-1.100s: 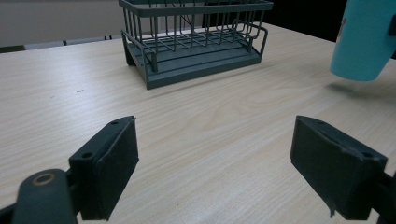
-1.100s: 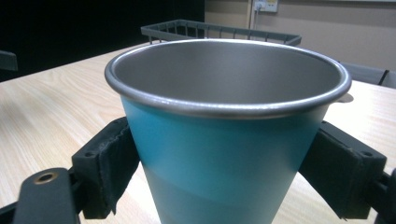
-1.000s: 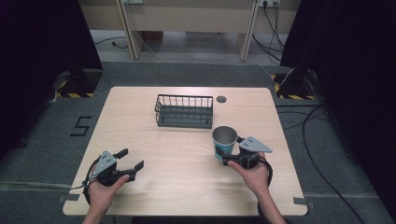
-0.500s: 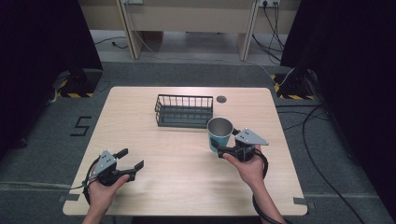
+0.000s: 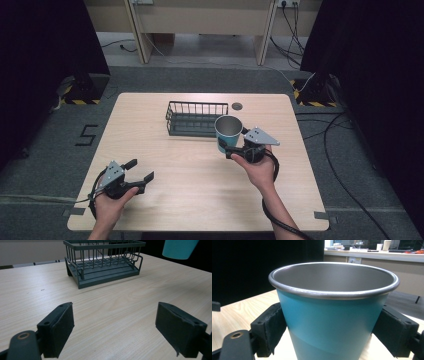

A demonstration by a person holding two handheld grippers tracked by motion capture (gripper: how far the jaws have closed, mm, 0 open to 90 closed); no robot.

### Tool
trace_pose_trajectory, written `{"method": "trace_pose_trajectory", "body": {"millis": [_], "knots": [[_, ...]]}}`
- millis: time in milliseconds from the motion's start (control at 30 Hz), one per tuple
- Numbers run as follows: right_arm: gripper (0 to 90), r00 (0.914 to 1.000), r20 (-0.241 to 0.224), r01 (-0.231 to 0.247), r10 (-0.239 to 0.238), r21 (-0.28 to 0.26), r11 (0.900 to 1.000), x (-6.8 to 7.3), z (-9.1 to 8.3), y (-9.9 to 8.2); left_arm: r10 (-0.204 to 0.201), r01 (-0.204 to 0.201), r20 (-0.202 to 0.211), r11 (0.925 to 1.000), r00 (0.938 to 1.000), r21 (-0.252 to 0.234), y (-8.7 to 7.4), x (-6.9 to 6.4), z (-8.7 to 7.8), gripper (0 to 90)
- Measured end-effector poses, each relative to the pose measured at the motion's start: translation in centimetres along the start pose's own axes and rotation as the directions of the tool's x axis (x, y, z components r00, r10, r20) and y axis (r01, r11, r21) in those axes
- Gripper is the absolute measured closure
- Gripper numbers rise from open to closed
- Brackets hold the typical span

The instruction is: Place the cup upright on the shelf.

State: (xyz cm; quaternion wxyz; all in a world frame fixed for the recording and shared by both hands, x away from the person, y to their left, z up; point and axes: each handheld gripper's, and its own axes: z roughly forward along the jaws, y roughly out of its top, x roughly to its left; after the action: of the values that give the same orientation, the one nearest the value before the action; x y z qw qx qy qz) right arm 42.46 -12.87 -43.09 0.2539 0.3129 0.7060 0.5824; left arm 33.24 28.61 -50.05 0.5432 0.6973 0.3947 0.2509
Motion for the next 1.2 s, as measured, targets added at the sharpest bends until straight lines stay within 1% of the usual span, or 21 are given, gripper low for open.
{"method": "trace_pose_trajectory", "body": {"millis": [133, 233, 433, 667, 833, 1200], "knots": [[16.8, 1.0000, 0.000, -0.007, 0.007, -0.005, 1.0000, 0.2, 0.8, 0.4, 0.000, 0.000, 0.001, 1.0000, 1.0000, -0.001, 0.0, 0.0, 0.0, 14.8], [16.7, 1.0000, 0.000, -0.001, 0.001, -0.006, 1.0000, 0.3, 1.3, 0.6, 0.000, 0.000, 0.000, 1.0000, 1.0000, -0.002, 0.0, 0.0, 0.0, 14.8], [16.8, 1.0000, 0.007, -0.002, 0.002, -0.007, 1.0000, 0.3, 1.9, 0.9, -0.001, 0.001, 0.001, 1.0000, 1.0000, -0.002, 0.0, 0.1, 0.0, 14.8], [16.8, 0.9999, 0.011, 0.000, 0.000, -0.018, 0.9998, 0.4, 2.8, 1.9, -0.001, 0.001, 0.002, 1.0000, 1.0000, -0.001, 0.0, 0.1, 0.0, 14.9], [16.8, 0.9999, 0.016, 0.005, -0.005, -0.024, 0.9997, 0.3, 3.5, 2.4, -0.001, 0.001, 0.001, 1.0000, 1.0000, -0.004, 0.0, 0.1, 0.0, 15.0], [16.8, 0.9996, 0.026, -0.004, 0.005, -0.027, 0.9996, 0.0, 4.9, 3.4, -0.002, 0.002, 0.004, 1.0000, 1.0000, -0.006, 0.1, 0.1, 0.0, 15.0]]}}
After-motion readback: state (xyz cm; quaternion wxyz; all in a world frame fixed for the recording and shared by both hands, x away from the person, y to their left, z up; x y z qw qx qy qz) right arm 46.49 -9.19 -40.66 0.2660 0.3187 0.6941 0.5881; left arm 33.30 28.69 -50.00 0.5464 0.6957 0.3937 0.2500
